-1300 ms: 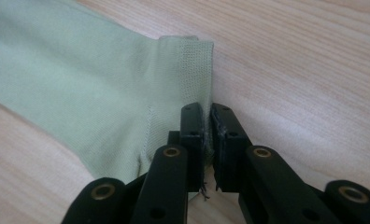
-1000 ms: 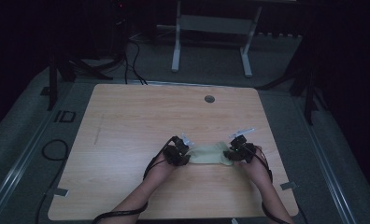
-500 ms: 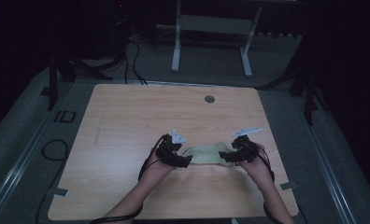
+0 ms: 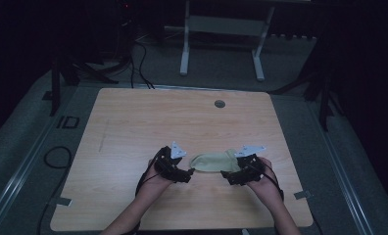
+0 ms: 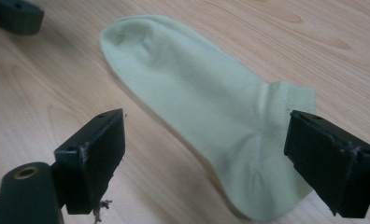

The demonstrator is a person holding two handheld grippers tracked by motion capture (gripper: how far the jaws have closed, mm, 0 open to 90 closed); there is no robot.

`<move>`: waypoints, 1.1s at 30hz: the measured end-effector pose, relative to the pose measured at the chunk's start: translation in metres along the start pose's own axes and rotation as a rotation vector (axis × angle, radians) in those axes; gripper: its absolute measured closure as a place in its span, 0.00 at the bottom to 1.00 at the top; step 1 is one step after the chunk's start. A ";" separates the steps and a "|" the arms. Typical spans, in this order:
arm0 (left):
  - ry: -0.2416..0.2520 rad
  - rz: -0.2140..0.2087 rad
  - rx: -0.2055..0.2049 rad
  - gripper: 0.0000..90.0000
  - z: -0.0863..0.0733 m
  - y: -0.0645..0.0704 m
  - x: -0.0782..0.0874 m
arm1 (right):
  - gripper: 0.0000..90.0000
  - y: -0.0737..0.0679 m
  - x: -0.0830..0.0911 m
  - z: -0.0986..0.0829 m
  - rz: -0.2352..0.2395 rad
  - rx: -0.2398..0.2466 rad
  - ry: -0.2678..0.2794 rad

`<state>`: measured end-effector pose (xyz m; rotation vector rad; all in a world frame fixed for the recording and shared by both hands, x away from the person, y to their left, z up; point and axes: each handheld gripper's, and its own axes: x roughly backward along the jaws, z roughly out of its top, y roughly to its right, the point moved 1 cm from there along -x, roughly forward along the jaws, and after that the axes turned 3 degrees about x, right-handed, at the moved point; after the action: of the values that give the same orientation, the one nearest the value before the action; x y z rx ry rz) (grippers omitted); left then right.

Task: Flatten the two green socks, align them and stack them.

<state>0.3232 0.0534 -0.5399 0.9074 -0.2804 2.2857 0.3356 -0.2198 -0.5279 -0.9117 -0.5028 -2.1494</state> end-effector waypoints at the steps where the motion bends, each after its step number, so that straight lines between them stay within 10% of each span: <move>1: 0.006 0.006 0.007 0.15 -0.002 -0.001 0.002 | 0.14 -0.002 0.000 -0.002 0.005 -0.002 -0.001; 33: -0.005 0.109 0.112 0.04 -0.084 -0.025 0.043 | 0.11 -0.034 0.016 -0.058 0.056 0.090 0.087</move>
<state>0.2712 0.1290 -0.5733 0.9755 -0.2098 2.4202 0.2762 -0.2393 -0.5578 -0.7701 -0.5198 -2.0883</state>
